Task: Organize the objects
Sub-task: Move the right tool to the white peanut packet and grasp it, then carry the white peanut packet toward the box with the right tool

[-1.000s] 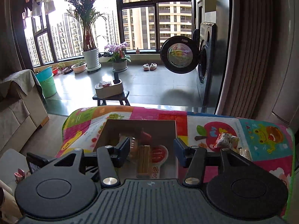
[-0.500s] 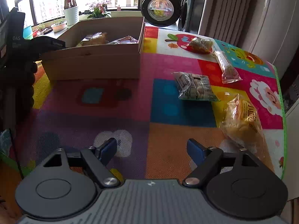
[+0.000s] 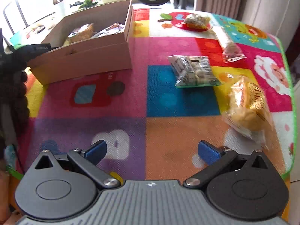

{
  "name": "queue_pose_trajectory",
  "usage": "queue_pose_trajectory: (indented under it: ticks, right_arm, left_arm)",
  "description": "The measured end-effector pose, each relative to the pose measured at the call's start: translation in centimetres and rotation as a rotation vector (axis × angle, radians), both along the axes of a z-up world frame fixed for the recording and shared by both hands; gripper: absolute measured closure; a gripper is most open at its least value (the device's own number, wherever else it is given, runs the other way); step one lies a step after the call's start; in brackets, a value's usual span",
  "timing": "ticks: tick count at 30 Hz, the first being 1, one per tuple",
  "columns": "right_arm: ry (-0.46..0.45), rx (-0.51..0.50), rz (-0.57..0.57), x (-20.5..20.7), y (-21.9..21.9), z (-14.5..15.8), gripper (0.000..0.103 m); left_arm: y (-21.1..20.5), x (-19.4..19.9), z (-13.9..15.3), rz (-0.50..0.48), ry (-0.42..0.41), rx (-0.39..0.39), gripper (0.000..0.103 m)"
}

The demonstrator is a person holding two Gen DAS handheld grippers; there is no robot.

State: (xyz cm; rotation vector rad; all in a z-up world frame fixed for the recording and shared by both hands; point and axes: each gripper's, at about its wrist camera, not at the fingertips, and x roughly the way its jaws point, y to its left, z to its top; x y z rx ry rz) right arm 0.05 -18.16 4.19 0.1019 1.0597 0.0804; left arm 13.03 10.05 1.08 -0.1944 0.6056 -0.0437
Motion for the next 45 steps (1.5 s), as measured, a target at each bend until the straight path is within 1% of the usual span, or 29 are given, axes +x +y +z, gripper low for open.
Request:
queue_pose_trajectory:
  ticks: [1,2,3,4,5,7,9,11,13,15,17,18,20,21,22,26,29,32,34,36,38,40,43,45]
  right_arm:
    - [-0.024,0.063,-0.014,0.9,-1.2,0.9,0.0]
    - [-0.057,0.067,-0.051,1.7,-2.0,1.8,0.0]
    - [-0.111,0.043,-0.097,3.2,-2.9,3.0,0.0]
    - [-0.157,0.028,-0.117,4.9,-3.7,4.0,0.0]
    - [-0.188,0.018,-0.137,6.3,-4.3,4.6,0.0]
    - [-0.216,0.013,-0.204,11.1,-5.8,5.3,0.0]
    - [-0.219,0.007,-0.237,16.1,-6.8,5.0,0.0]
    - [-0.205,-0.017,-0.27,20.6,-7.2,4.0,0.0]
    - [-0.163,-0.026,-0.288,25.0,-7.7,2.1,0.0]
    - [-0.123,-0.057,-0.343,27.8,-8.1,0.2,0.002]
    - [-0.096,-0.07,-0.372,29.2,-8.5,-1.4,0.015]
    - [-0.113,-0.101,-0.367,29.3,-8.3,-1.6,0.019]
    - [-0.123,-0.15,-0.313,29.1,-7.3,-1.5,0.034]
    - [-0.122,-0.149,-0.291,28.9,-7.0,-1.2,0.047]
    - [-0.109,-0.138,-0.272,28.6,-6.6,-0.7,0.049]
    - [-0.152,-0.132,-0.23,26.5,-4.7,1.8,0.05]
    - [-0.164,-0.141,-0.169,23.6,-2.6,3.8,0.05]
    - [-0.166,-0.126,-0.108,19.7,-0.9,5.3,0.05]
    - [-0.182,-0.13,-0.05,16.3,0.5,6.3,0.05]
    - [-0.182,-0.131,-0.01,13.3,1.5,6.7,0.049]
    - [-0.167,-0.134,0.023,10.5,2.2,6.7,0.049]
    - [-0.138,-0.134,0.063,7.8,3.0,6.0,0.049]
    - [-0.073,-0.108,0.115,4.5,3.6,4.0,0.049]
    - [-0.064,-0.125,0.169,2.7,4.3,2.6,0.049]
  left_arm:
    - [0.0,0.0,0.0,0.0,0.0,0.0,0.087]
    - [0.0,0.0,0.0,0.0,0.0,-0.001,0.087]
    - [0.0,0.0,0.0,0.0,0.001,-0.001,0.087]
    - [0.0,0.0,0.0,0.0,0.002,-0.002,0.087]
    - [0.0,0.0,-0.1,0.0,0.003,-0.003,0.087]
    - [0.0,0.0,-0.1,0.001,0.003,-0.003,0.087]
    - [0.0,0.0,-0.1,0.001,0.003,-0.003,0.087]
    - [0.0,0.0,-0.1,0.001,0.002,-0.002,0.087]
    - [0.0,0.0,-0.1,0.001,0.001,0.001,0.087]
    - [0.0,0.0,-0.1,0.001,0.001,0.0,0.088]
    - [0.0,0.0,-0.1,0.001,0.001,0.0,0.088]
    - [0.0,0.0,-0.1,0.001,0.002,-0.002,0.088]
    - [0.0,0.0,-0.1,0.001,0.003,-0.001,0.088]
    - [-0.1,-0.1,-0.1,0.001,0.004,0.001,0.088]
    - [-0.1,-0.1,-0.1,0.001,0.002,0.006,0.088]
    - [-0.4,-0.5,0.4,0.007,-0.029,0.02,0.087]
    - [-0.2,-0.5,0.5,0.006,-0.032,0.009,0.087]
    - [-0.1,-0.6,0.5,0.005,-0.032,0.006,0.087]
    - [0.0,-0.5,0.6,0.005,-0.031,0.004,0.087]
    - [-0.1,-0.5,0.6,0.003,-0.03,0.0,0.087]
    - [-0.1,-0.6,0.6,0.004,-0.03,0.001,0.087]
    - [-0.2,-0.6,0.7,0.004,-0.031,0.002,0.087]
    - [-0.2,-0.6,0.7,0.004,-0.031,0.002,0.087]
    - [-0.2,-0.6,0.7,0.004,-0.031,0.002,0.087]
